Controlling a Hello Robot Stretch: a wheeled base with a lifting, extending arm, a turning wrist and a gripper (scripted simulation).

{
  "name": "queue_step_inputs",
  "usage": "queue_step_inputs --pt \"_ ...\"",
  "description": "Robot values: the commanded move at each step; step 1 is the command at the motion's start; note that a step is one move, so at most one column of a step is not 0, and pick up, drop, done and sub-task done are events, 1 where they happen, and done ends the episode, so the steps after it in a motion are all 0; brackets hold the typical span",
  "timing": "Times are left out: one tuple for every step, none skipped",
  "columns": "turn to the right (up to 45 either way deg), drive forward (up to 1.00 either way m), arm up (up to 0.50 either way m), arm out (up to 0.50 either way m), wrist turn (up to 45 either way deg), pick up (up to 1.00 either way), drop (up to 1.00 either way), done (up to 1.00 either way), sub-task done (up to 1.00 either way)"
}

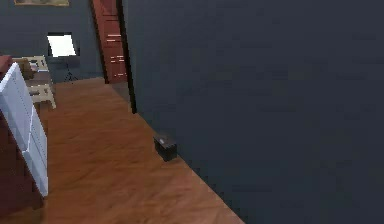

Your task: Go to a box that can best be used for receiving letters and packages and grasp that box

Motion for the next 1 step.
queue_step_inputs --pt "0.0 0.25 0.0 0.0 0.0 0.0 0.0 0.0 0.0"
